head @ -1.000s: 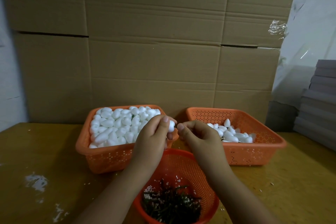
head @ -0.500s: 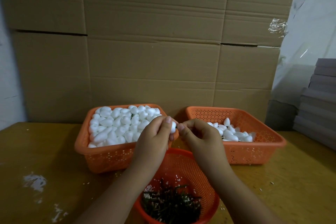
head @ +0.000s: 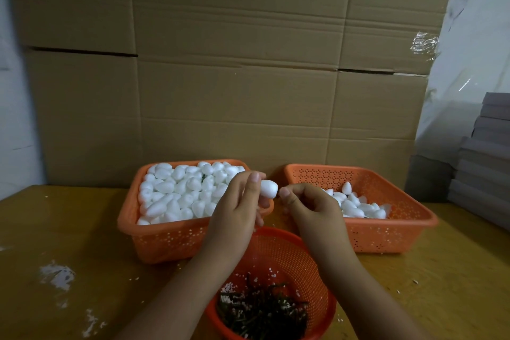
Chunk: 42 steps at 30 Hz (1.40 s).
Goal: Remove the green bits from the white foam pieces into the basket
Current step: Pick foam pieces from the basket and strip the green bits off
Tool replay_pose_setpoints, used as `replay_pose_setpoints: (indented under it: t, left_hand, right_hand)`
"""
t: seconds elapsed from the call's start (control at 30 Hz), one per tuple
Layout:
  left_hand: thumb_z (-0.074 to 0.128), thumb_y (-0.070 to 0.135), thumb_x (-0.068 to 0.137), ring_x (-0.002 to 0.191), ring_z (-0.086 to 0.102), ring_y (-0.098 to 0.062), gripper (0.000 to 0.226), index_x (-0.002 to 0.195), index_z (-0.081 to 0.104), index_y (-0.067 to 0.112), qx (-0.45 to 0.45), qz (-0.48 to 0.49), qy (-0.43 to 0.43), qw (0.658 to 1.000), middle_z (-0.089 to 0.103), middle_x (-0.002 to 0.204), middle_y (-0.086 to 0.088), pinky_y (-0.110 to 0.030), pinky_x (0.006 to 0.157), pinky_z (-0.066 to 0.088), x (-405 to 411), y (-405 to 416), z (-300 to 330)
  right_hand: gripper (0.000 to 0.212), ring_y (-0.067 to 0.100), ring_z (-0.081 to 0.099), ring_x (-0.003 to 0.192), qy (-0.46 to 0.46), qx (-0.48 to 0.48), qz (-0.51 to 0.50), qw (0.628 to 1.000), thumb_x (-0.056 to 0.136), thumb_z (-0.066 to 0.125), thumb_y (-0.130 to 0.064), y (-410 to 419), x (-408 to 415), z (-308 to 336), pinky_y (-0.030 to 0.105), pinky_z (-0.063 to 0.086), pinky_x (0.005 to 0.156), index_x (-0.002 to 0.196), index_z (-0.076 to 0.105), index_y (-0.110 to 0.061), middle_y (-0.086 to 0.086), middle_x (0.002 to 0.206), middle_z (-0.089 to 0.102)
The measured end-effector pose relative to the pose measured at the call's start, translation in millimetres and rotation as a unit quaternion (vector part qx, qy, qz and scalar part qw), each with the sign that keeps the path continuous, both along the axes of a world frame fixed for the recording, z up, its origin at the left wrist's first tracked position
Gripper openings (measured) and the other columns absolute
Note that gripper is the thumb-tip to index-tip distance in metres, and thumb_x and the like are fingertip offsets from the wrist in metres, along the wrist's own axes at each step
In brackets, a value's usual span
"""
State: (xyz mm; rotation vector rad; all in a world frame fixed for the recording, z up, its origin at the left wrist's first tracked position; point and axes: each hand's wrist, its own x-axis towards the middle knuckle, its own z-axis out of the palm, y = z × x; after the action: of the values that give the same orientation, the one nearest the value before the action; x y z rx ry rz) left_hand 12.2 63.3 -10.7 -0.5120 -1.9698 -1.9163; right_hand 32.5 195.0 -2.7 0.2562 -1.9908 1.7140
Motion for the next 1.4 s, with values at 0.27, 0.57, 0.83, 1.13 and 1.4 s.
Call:
replay_pose_setpoints:
  t: [0.27,0.57,0.83,1.13,1.4]
  left_hand:
    - [0.049,0.033,0.099,0.056,0.058,-0.009,0.018,0.099,0.066,0.027,0.017,-0.021,-0.071,0.997,0.069,0.071,0.009,-0.024,0.052,0.044,-0.2,-0.8,3.8]
    - [0.058,0.033,0.095,0.059,0.060,-0.003,0.010,0.097,0.067,0.031,0.023,-0.037,-0.065,0.997,0.072,0.079,0.010,-0.020,0.053,0.047,0.9,-2.8,4.3]
    - [0.065,0.021,0.092,0.065,0.061,-0.003,0.010,0.097,0.067,0.030,0.035,-0.043,-0.038,0.998,0.071,0.081,0.004,-0.018,0.058,0.049,2.3,-3.7,4.1]
    - [0.068,0.015,0.090,0.070,0.062,-0.004,0.024,0.098,0.066,0.037,0.015,-0.054,-0.024,0.998,0.070,0.097,0.014,-0.018,0.060,0.049,1.1,-4.6,2.0]
    - [0.064,0.013,0.091,0.085,0.067,-0.004,0.026,0.107,0.065,0.033,0.033,-0.041,-0.034,0.998,0.069,0.106,0.015,-0.019,0.063,0.050,1.7,-3.8,3.2]
  right_hand:
    - [0.010,-0.005,0.057,0.059,0.025,0.003,-0.002,1.000,0.090,0.065,-0.010,1.3,2.7,3.0,0.009,0.042,0.056,0.084,0.072,-0.015,-0.011,0.069,0.069]
    - [0.010,0.000,0.062,0.067,0.028,0.019,0.001,0.999,0.088,0.067,-0.007,1.9,3.1,4.1,0.012,0.044,0.060,0.087,0.072,-0.016,-0.006,0.077,0.071]
    - [0.015,-0.002,0.056,0.056,-0.025,-0.027,0.000,0.999,0.091,0.065,-0.024,1.7,0.9,2.6,0.011,0.044,0.050,0.081,0.071,-0.015,-0.005,0.061,0.064]
    - [0.028,0.003,0.051,0.049,-0.051,-0.019,-0.010,0.998,0.093,0.062,-0.025,3.4,-2.6,1.9,0.014,0.040,0.047,0.067,0.066,-0.013,-0.005,0.051,0.057]
    - [0.017,-0.005,0.052,0.051,-0.017,0.003,-0.031,0.999,0.092,0.064,-0.022,4.6,-1.5,0.0,0.009,0.040,0.049,0.077,0.070,-0.016,-0.011,0.055,0.061]
